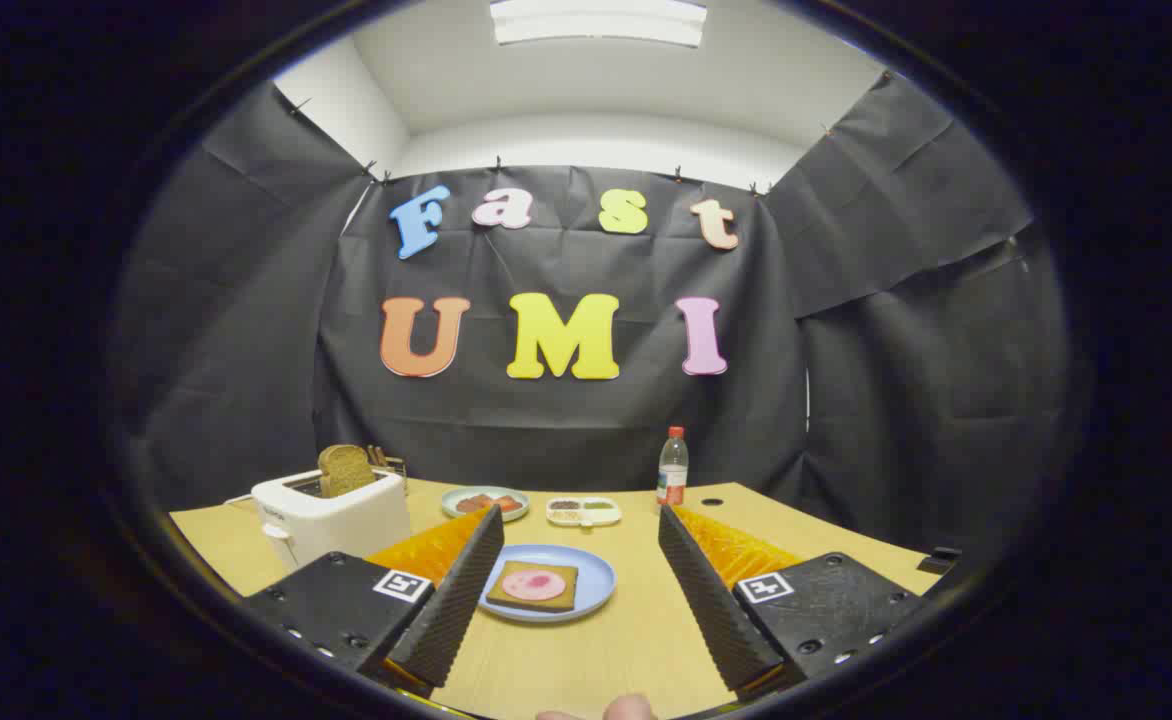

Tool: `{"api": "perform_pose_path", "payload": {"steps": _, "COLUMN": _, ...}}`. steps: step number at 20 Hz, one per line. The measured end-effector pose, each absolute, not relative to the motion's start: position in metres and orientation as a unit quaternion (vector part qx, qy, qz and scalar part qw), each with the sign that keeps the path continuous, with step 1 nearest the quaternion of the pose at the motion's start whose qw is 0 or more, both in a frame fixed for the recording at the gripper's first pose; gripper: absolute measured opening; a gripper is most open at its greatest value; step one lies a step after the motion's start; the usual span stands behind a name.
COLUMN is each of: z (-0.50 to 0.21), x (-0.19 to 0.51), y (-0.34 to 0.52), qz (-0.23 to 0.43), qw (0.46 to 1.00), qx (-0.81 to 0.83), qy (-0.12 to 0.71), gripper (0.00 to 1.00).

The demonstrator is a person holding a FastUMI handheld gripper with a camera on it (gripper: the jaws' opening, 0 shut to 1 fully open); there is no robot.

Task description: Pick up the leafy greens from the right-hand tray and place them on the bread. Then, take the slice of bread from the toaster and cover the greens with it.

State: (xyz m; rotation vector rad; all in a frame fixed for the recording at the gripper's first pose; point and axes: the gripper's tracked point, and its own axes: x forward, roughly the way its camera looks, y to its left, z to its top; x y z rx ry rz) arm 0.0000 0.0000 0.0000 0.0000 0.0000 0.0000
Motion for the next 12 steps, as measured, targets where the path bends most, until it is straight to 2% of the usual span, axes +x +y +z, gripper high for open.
{"api": "perform_pose_path", "payload": {"steps": 12, "z": -0.002, "x": 0.007, "y": 0.018, "qz": 0.022, "qw": 1.000, "qx": 0.008, "qy": 0.015, "gripper": 0.95}}
